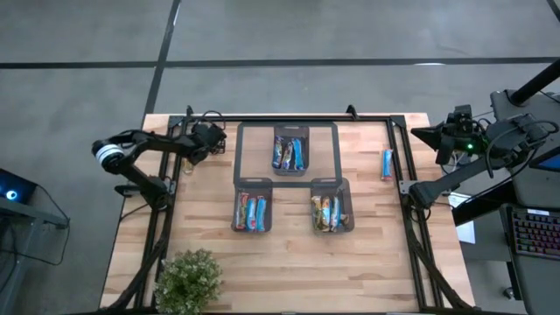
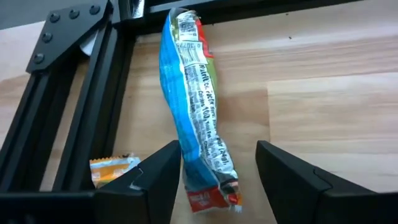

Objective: Pick and place Granola Bars by type
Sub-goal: Put the red granola bar into the bottom left black bin

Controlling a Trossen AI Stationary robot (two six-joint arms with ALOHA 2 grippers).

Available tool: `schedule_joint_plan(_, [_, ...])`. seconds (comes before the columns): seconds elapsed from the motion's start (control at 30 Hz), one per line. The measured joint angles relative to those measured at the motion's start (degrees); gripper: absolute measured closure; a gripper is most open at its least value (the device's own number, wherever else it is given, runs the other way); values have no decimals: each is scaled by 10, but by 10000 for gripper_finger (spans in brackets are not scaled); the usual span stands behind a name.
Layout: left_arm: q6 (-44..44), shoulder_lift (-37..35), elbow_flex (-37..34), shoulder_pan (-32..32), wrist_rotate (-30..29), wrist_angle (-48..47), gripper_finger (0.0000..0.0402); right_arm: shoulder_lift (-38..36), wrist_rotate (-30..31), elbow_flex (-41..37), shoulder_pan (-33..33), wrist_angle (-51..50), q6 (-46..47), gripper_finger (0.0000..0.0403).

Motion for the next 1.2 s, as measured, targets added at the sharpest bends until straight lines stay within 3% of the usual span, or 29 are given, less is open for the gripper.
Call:
schedule_joint_plan(0.27, [-22, 1, 4, 0, 10, -11, 228, 0, 5, 0, 0, 0, -2, 394])
schedule_joint_plan(0.73, [-30, 1, 6, 0, 16, -26, 324, 0, 5, 0, 0, -4, -4, 394])
schedule_joint_plan(1.2, [-30, -3, 6, 0, 16, -35, 353, 0, 6, 0, 0, -4, -11, 394])
